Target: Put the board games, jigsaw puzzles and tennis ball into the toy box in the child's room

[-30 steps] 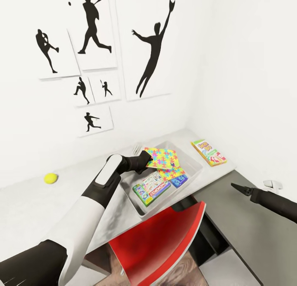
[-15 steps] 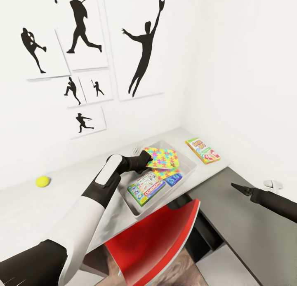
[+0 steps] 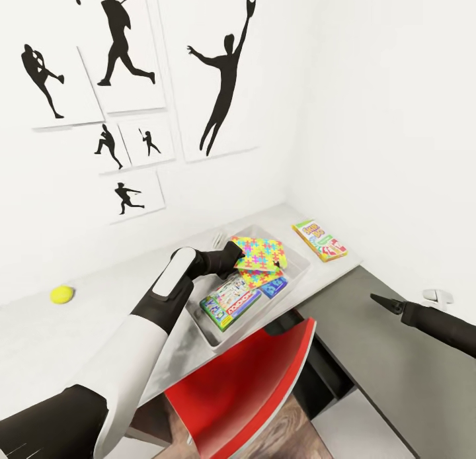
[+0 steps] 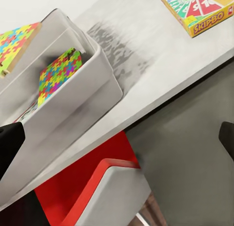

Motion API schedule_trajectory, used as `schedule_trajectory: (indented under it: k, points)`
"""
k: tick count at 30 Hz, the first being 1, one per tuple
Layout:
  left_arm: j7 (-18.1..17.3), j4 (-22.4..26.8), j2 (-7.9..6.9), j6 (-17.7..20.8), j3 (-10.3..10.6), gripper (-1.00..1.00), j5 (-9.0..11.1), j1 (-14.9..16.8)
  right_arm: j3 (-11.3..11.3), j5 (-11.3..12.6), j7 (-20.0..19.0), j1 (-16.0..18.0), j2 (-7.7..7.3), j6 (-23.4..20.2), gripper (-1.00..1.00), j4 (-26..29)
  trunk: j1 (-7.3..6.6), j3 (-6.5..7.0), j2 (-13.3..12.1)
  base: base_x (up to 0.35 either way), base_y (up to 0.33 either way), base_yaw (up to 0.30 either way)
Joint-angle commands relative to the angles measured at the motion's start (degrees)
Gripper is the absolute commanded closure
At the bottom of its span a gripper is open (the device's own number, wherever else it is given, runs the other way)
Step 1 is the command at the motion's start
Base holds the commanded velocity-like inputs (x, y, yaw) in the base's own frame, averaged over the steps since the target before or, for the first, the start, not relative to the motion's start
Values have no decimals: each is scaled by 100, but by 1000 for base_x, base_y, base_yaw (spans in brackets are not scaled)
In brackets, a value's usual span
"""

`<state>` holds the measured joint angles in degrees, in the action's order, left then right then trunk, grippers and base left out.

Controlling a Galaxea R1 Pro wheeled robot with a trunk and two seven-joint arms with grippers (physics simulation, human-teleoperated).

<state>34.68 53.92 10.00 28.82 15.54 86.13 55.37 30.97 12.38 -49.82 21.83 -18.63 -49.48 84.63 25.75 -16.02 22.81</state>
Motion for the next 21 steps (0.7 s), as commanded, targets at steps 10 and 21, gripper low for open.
schedule_trajectory:
  k: [10, 21]
  points:
    - [57, 12, 0, -5, -2, 100, 35, 2, 6, 2, -19, 6, -1, -27, -100, 1, 3, -11, 11, 0, 0, -6]
    - [60, 2, 0, -10, -14, 100, 39, 3, 6, 2, -19, 6, -1, -27, -100, 1, 3, -52, 11, 0, 0, -1]
